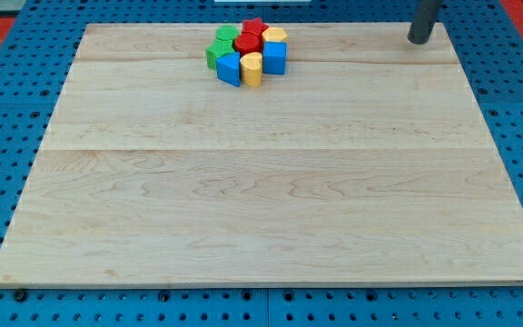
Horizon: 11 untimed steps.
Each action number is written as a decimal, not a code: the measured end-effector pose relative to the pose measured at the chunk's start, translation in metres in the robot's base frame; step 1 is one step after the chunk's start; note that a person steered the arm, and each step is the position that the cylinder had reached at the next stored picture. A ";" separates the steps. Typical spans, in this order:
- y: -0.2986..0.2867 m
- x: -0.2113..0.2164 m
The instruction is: Separate the red blocks
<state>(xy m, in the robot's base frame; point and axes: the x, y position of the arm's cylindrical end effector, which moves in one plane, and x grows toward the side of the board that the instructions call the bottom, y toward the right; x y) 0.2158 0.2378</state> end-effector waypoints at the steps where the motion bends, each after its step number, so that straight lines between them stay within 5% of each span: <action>1: -0.002 -0.023; 4: -0.014 -0.025; 6: -0.146 -0.010; 8: -0.158 -0.024; 11: -0.311 0.007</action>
